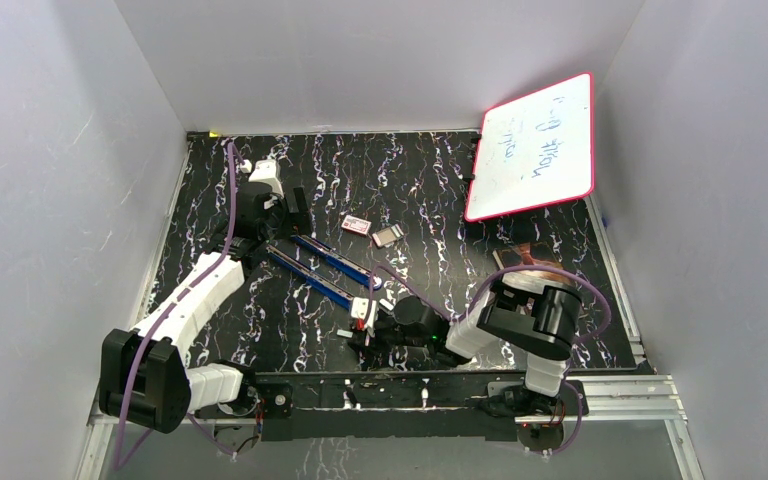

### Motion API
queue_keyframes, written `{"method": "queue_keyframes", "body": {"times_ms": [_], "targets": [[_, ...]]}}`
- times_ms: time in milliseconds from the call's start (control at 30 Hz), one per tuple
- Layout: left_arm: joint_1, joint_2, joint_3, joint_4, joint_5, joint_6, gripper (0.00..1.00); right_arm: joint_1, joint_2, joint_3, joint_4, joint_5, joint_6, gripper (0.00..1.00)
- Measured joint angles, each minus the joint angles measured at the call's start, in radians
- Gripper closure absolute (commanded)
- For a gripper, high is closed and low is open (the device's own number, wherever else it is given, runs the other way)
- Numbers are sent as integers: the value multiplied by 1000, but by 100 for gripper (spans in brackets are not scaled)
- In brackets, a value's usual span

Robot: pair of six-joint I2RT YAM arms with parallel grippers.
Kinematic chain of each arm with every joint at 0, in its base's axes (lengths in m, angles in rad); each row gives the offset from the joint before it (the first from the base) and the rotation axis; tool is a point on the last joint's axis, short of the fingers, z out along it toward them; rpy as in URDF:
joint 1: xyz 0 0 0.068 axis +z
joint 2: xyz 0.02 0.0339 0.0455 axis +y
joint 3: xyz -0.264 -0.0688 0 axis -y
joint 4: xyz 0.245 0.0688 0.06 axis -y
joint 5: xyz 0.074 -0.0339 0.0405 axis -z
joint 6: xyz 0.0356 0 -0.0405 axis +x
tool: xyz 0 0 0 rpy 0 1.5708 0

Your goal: Load the staples into the stapler

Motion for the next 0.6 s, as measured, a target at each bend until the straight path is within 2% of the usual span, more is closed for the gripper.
{"method": "queue_keyframes", "body": {"times_ms": [600], "targets": [[0, 0, 0, 1, 3, 0, 2, 11, 22, 14, 17, 6, -4, 60]]}}
